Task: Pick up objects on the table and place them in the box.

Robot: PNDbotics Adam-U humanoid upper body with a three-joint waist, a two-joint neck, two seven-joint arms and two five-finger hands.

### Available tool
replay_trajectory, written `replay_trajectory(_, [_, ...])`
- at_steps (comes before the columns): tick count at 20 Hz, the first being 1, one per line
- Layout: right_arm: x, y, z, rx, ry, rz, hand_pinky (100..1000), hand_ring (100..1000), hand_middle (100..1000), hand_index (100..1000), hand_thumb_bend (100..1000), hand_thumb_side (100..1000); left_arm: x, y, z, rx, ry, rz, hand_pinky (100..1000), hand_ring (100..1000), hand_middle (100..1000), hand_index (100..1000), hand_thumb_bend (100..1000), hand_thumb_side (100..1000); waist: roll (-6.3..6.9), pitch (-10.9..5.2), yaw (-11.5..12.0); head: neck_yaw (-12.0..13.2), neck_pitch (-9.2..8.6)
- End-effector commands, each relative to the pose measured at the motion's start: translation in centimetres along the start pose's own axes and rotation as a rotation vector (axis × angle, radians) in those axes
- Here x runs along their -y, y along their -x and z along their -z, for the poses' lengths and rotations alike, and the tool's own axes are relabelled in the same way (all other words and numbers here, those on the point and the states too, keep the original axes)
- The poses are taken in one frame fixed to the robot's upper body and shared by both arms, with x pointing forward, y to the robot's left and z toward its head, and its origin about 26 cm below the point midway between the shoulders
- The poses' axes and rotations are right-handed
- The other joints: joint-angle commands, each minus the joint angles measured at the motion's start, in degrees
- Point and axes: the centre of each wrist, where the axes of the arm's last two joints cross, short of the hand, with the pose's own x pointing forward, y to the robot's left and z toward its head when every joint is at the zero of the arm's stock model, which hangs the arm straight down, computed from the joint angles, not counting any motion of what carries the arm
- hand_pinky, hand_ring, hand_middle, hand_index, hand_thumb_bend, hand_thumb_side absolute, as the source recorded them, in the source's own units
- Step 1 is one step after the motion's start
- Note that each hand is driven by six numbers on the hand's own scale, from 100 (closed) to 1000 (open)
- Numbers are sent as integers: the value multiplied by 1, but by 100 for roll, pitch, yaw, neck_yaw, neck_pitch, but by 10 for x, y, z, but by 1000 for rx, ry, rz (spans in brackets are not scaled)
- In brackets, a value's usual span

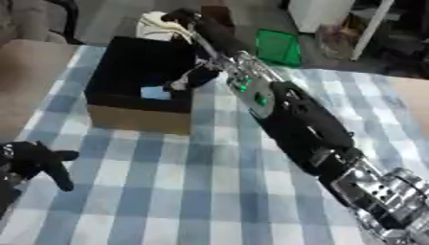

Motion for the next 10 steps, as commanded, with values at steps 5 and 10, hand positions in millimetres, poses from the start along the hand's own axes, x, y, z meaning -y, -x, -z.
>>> replay_trajectory(5, [31, 4, -7, 13, 66, 17, 758, 920, 790, 915, 735, 164, -2, 1, -8, -20, -37, 19, 876, 541, 535, 732, 184, 842, 148, -174, -290, 136, 73])
replay_trajectory(10, [44, 3, -23, 41, 77, 61, 728, 944, 776, 923, 675, 112, -3, 6, -17, -49, -81, 21, 877, 544, 538, 732, 188, 845, 240, -218, -649, 257, 271])
